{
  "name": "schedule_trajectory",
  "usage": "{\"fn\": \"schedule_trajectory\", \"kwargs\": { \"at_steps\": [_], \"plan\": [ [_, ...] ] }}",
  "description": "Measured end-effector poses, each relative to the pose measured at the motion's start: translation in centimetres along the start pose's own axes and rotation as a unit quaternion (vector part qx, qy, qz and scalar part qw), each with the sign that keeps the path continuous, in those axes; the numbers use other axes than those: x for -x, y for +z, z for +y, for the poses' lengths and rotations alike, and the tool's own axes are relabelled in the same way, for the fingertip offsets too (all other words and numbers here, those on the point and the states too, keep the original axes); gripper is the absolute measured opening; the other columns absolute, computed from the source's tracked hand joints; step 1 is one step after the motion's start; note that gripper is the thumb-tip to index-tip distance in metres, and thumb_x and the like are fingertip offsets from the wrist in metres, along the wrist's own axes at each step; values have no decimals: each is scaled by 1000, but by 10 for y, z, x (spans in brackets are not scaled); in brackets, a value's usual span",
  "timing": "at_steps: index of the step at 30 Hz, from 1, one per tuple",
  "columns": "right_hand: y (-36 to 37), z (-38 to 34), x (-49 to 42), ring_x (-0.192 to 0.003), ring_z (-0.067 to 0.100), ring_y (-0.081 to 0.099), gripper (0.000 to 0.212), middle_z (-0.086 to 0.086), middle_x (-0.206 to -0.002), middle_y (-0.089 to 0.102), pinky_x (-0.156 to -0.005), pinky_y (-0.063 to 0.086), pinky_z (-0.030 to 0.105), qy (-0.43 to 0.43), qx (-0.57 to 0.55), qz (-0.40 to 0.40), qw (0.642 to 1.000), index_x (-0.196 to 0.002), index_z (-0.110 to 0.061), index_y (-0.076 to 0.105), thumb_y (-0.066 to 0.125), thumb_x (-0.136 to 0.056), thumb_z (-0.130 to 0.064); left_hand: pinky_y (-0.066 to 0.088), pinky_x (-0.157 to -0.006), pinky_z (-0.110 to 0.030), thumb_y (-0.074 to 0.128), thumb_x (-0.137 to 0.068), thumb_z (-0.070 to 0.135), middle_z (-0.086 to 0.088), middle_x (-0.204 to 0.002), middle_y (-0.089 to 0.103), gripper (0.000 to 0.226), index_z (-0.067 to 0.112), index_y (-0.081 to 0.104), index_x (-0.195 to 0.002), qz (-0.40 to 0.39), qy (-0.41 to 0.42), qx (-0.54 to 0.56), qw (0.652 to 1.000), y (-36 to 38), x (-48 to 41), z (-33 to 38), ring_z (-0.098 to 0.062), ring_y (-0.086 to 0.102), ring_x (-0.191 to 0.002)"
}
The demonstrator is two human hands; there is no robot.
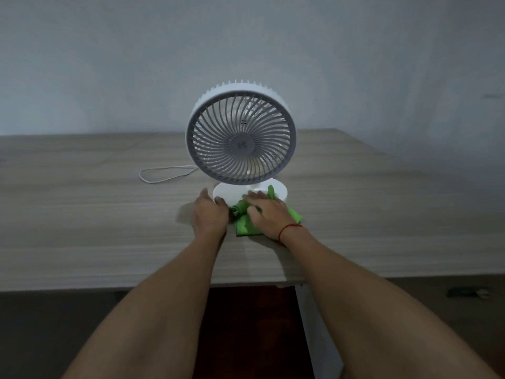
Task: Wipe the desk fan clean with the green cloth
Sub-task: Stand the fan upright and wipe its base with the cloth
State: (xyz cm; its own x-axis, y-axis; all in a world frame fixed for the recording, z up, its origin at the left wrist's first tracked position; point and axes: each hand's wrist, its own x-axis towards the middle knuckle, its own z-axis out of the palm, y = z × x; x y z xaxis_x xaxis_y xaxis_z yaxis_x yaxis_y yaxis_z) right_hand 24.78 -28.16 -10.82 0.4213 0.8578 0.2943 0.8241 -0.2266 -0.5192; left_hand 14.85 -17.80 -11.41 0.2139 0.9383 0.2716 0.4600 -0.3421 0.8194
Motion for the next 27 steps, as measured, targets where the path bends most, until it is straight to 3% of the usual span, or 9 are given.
{"fn": "schedule_trajectory", "kwargs": {
  "at_steps": [2,4,7,9,13,17,22,25,27],
  "plan": [
    [-5,3,0,-143,21,34,47,3,-152,41,-118,25,39,51,-53,76,994,-140,-20,47,44,-94,-21,43,-98,-46,40,-95,32,-22,-128,59,43,4,57,-123,52,-51,-30,997,-5,8,2,-40,55,-117],
    [-12,7,2,-133,29,46,47,9,-144,51,-111,36,43,142,-66,146,977,-138,-16,49,47,-92,-26,43,-96,-44,32,-92,51,-20,-118,65,60,5,67,-109,37,-58,-101,993,-10,21,3,-39,58,-110],
    [-22,9,2,-125,35,52,58,15,-137,54,-106,42,45,254,-80,108,958,-136,-10,46,52,-89,-43,40,-95,-44,23,-78,80,-17,-115,67,91,6,68,-107,-48,-6,-173,984,-9,36,11,-35,59,-110],
    [-26,8,0,-123,35,53,59,17,-135,54,-102,45,42,276,-78,73,955,-132,-5,48,59,-86,-41,40,-96,-45,33,-69,86,-15,-117,66,95,6,64,-111,-95,1,-185,978,-8,38,19,-34,58,-113],
    [-34,4,-3,-118,33,57,59,17,-132,56,-91,49,35,291,-108,50,949,-128,-1,51,69,-82,-35,38,-101,-41,60,-73,65,-10,-121,63,67,11,56,-114,-157,-49,-148,975,-6,32,28,-31,55,-118],
    [-39,4,-1,-125,32,53,73,16,-138,52,-97,47,35,297,-106,22,949,-135,-2,46,75,-78,-35,49,-98,-45,67,-60,47,-13,-113,66,47,15,53,-92,-196,-93,-7,976,8,13,24,-32,60,-106],
    [-40,-4,1,-124,31,53,74,15,-139,50,-93,46,33,288,-127,-7,949,-137,-2,42,73,-78,-36,51,-88,-34,62,-82,23,-16,-123,59,48,0,50,-122,-208,-115,57,970,3,11,34,-31,58,-111],
    [-34,-15,4,-115,31,57,55,16,-129,57,-80,44,29,274,-144,16,951,-125,-3,52,68,-82,-33,43,-84,-31,57,-89,22,-18,-132,54,51,-4,44,-131,-213,-120,64,967,-3,7,31,-32,54,-118],
    [-26,-25,6,-112,31,59,45,15,-125,60,-79,44,29,265,-173,16,949,-119,-3,55,65,-84,-30,41,-83,-31,55,-90,27,-18,-135,53,55,-3,43,-134,-194,-127,80,969,-12,5,26,-32,53,-120]
  ]
}}
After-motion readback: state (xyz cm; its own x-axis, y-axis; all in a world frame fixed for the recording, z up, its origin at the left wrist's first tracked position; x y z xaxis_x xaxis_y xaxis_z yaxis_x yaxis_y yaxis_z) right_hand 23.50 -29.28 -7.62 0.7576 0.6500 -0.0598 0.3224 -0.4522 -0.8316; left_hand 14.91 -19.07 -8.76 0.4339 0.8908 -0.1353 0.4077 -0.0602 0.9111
